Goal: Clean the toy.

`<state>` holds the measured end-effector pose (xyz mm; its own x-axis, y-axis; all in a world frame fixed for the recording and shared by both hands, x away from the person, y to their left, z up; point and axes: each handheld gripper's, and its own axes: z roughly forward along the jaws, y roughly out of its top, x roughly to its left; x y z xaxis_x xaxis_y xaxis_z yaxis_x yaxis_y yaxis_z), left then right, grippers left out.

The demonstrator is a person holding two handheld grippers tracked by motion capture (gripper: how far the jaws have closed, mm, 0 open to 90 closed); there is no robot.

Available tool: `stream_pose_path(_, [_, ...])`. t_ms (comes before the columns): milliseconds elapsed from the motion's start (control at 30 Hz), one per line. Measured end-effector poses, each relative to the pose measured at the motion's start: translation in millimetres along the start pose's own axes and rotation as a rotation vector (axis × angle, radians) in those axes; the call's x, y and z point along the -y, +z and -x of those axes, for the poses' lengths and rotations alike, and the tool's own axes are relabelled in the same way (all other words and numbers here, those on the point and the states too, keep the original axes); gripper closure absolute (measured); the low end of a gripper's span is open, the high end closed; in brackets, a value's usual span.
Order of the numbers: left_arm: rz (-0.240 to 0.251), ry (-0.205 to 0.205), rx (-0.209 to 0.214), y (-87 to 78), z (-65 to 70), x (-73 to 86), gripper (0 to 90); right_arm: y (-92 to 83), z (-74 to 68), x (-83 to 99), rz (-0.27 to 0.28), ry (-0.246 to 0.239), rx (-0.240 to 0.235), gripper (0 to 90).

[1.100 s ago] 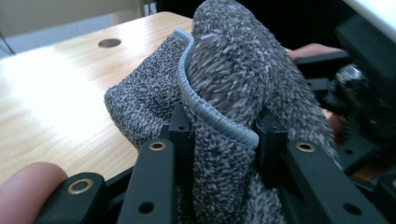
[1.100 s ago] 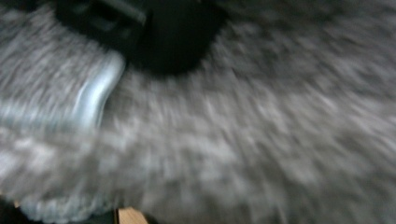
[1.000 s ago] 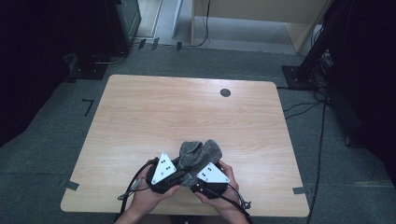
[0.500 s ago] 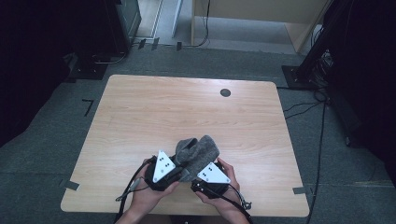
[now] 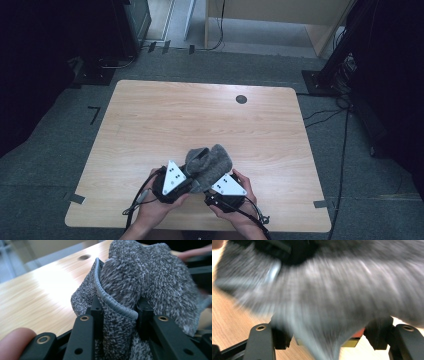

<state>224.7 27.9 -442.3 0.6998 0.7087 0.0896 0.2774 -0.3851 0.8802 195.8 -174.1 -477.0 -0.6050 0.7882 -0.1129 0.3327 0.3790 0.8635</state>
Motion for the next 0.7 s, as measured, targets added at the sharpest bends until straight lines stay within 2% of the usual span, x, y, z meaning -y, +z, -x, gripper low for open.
stream_pose_path(33, [0.003,-0.023,0.007,-1.1,-2.7,0.5,69.1,0.3,-0.9,0.0,0.002,0.004,-0.007,34.4])
stream_pose_path(100, [0.03,-0.042,0.066,-3.2,-0.8,-0.3,69.4,0.7,-2.3,-1.0,0.01,0.005,-0.014,34.4])
stream_pose_path(133, [0.055,-0.035,0.126,-3.9,4.0,-1.6,69.4,0.8,-3.0,-1.4,0.01,0.005,-0.015,34.4])
stream_pose_path(167, [0.07,-0.003,0.17,-3.9,10.3,-2.8,69.3,1.4,-3.5,-1.7,0.014,0.003,-0.021,34.4])
stream_pose_path(200, [0.069,0.04,0.166,-2.9,16.8,-3.8,69.0,1.7,-4.0,-1.7,0.014,0.005,-0.023,34.4])
stream_pose_path(233, [0.062,0.068,0.142,-1.8,20.4,-3.9,69.0,2.0,-4.3,-1.4,0.013,0.006,-0.022,34.4])
stream_pose_path(267, [0.054,0.059,0.136,-0.3,18.5,-3.0,69.2,2.4,-4.5,-0.9,0.009,0.005,-0.02,34.4])
stream_pose_path(300, [0.047,0.033,0.127,0.9,13.9,-1.7,69.2,2.3,-4.1,-0.2,0.005,0.004,-0.015,34.4])
stream_pose_path(400, [0.037,-0.033,0.073,0.9,-1.8,2.2,70.1,1.1,-2.6,-0.2,0.004,0.004,-0.008,34.4])
stream_pose_path(433, [0.047,-0.038,0.065,-0.9,-5.3,2.9,70.6,1.0,-2.1,-0.3,0.007,0.006,-0.007,34.4])
stream_pose_path(467, [0.069,-0.03,0.087,-3.0,-5.0,2.5,70.8,0.9,-1.4,-0.7,0.015,0.016,-0.012,34.4])
stream_pose_path(533, [0.105,0.0,0.159,-5.4,4.9,-0.8,70.2,0.8,-1.9,-2.0,0.024,0.021,-0.017,34.4])
stream_pose_path(567, [0.107,0.022,0.17,-4.9,10.5,-2.0,69.3,1.0,-2.7,-2.6,0.026,0.018,-0.022,34.4])
stream_pose_path(633, [0.088,0.078,0.133,-0.8,21.4,-2.6,67.1,1.5,-4.2,-2.7,0.025,0.013,-0.023,34.4])
stream_pose_path(667, [0.08,0.072,0.129,1.2,20.7,-1.7,67.3,1.9,-4.6,-2.3,0.02,0.011,-0.021,34.4])
stream_pose_path(700, [0.07,0.042,0.123,2.9,15.4,0.2,67.4,2.3,-4.5,-1.5,0.011,0.009,-0.015,34.4])
